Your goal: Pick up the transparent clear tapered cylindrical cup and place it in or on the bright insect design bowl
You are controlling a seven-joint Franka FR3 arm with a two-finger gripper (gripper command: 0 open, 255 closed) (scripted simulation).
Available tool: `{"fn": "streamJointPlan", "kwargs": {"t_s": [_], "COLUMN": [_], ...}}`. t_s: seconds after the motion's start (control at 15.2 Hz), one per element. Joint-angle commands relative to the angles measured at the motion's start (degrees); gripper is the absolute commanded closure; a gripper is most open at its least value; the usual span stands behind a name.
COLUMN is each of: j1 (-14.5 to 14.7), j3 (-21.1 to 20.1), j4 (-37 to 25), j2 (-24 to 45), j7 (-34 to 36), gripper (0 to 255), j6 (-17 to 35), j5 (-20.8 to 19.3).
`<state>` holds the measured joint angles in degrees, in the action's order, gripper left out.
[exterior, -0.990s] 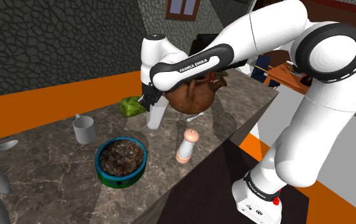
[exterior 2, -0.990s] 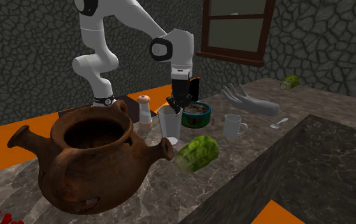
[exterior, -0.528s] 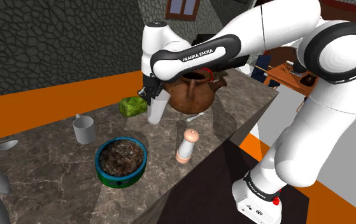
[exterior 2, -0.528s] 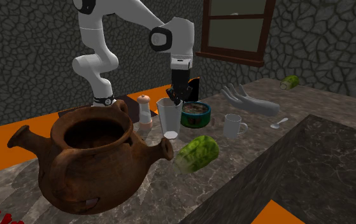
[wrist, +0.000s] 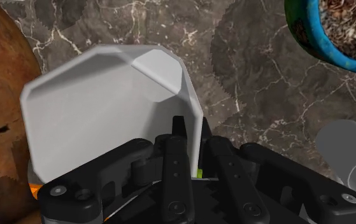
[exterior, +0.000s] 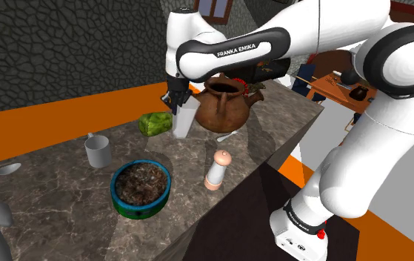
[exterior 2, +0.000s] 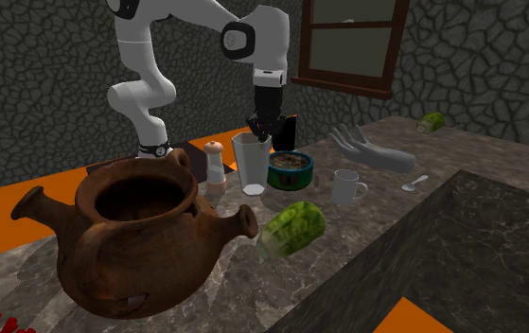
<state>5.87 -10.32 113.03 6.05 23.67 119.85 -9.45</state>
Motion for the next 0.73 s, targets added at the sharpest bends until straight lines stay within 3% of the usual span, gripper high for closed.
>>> {"fn": "streamJointPlan", "kwargs": {"t_s": [0.0, 0.66], "j1": [0.0, 0.0], "j3": [0.0, -0.1], "j4": [-0.9, -6.3], "j2": [-0.6, -2.5], "j7": [-0.3, -1.5], "gripper": [255, 255], "j6": [-1.5, -8.7], "j5": [0.3, 1.1]}}
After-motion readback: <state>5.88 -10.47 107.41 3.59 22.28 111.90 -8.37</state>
